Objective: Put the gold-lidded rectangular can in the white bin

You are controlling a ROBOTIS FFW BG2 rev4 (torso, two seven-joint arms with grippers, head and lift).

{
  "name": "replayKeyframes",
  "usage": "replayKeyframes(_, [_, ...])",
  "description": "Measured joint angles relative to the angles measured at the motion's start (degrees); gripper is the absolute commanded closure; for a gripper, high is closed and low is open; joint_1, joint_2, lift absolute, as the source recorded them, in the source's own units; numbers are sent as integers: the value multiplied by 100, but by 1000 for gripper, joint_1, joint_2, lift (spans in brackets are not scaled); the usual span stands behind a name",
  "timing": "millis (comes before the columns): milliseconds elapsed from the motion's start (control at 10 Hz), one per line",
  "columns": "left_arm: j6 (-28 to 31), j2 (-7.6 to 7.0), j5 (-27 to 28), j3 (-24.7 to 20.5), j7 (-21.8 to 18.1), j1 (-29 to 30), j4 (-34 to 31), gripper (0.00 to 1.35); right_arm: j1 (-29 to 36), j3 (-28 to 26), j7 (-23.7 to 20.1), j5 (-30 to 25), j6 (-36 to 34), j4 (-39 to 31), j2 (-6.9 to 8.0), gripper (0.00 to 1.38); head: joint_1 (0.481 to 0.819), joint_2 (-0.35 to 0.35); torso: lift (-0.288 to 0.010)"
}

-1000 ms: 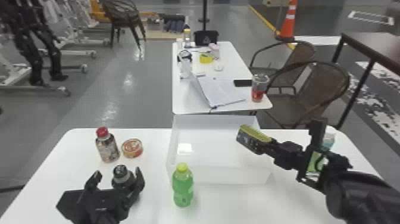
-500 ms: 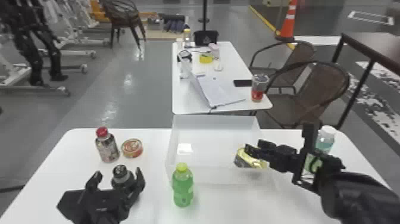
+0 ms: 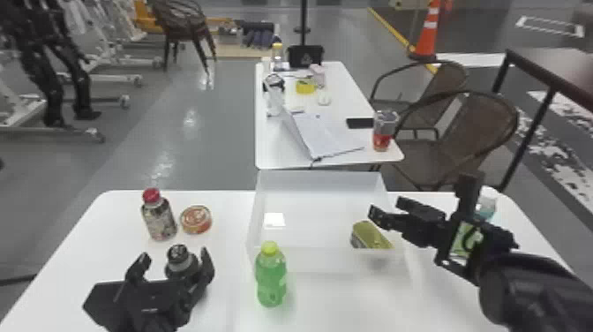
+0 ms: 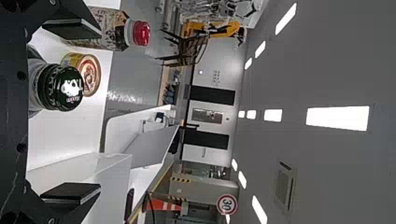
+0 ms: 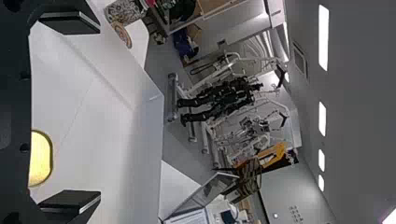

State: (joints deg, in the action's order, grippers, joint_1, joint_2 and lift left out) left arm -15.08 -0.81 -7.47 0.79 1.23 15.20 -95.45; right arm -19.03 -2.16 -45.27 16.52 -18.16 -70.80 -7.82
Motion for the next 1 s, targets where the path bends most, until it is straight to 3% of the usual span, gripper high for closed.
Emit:
replayKeyframes(300, [-36,1,20,1,0,-7,0,144,970,-8,1405,-40,355,-1685,51,73,549,0,-100])
replayKeyframes(600, [-75,0,34,-5,0,-3,0,144,2309,0,2660,-444,1016,-2829,347,81,549,0,-100])
replayKeyframes(800, [-100,-8,35,-14,0,0,0,144,3020,5,3034,-585,1479,-3159,555,84,549,0,-100])
replayKeyframes(1000, [-93,-43,46,2,0,0,0,144,3372,14,3129,-679,1571,-3254,579,84,549,0,-100])
